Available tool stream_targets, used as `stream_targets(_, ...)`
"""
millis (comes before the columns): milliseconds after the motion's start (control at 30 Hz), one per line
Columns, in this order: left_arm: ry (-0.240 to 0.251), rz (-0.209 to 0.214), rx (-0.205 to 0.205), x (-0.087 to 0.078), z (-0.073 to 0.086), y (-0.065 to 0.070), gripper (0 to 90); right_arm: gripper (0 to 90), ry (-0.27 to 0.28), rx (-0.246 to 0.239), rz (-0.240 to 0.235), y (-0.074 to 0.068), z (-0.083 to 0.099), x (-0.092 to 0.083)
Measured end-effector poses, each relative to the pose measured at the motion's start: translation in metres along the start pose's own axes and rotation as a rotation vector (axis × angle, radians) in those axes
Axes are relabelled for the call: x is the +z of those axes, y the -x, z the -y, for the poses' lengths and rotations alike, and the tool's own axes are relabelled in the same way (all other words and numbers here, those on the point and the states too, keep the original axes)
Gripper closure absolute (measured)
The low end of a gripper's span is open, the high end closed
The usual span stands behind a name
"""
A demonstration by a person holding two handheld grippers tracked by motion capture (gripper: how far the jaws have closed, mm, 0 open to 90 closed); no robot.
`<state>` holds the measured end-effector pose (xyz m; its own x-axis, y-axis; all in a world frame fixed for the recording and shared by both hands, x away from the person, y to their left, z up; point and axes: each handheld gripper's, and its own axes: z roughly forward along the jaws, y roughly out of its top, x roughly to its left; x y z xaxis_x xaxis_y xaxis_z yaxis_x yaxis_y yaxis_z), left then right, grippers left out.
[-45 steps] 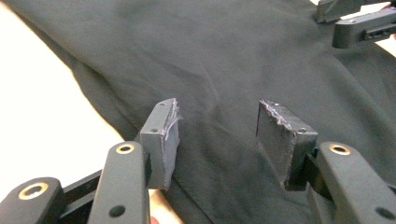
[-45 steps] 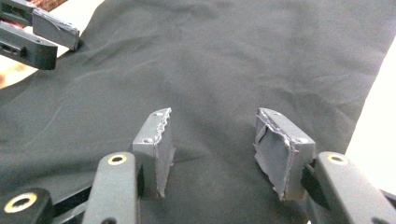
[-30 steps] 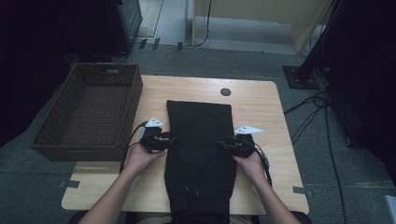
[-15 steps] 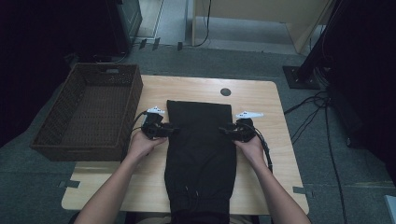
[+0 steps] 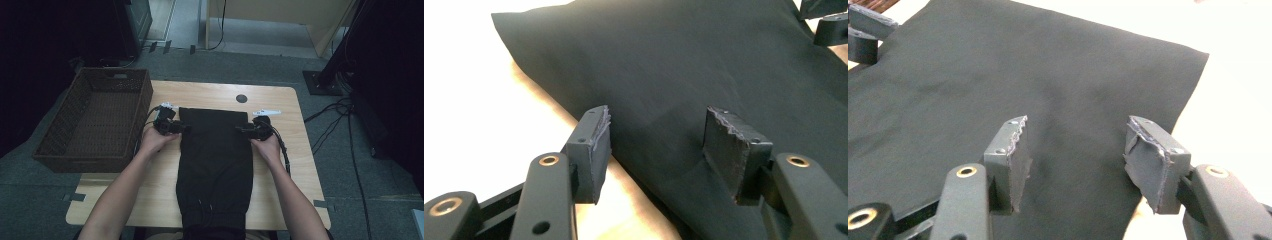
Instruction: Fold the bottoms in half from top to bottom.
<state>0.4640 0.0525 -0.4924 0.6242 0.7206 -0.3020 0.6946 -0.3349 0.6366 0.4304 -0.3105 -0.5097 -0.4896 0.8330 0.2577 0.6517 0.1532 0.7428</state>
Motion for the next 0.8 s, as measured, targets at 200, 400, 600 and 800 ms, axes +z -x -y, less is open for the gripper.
stream_targets(200,0.022,-0.013,-0.036,0.009,-0.011,-0.012,40.4,39.7,0.0,0.011,0.024,0.012,-0.009,0.008)
stream_targets(400,0.025,-0.011,-0.076,0.017,-0.007,-0.02,40.3,37.8,0.023,0.008,0.077,0.019,-0.017,0.015)
stream_targets(600,0.032,-0.013,-0.067,0.02,-0.009,-0.022,41.6,36.4,-0.003,0.024,0.096,0.028,-0.016,0.018)
stream_targets(800,-0.061,-0.049,-0.023,0.027,-0.027,-0.016,38.0,33.8,0.005,0.031,0.083,0.029,-0.017,0.023)
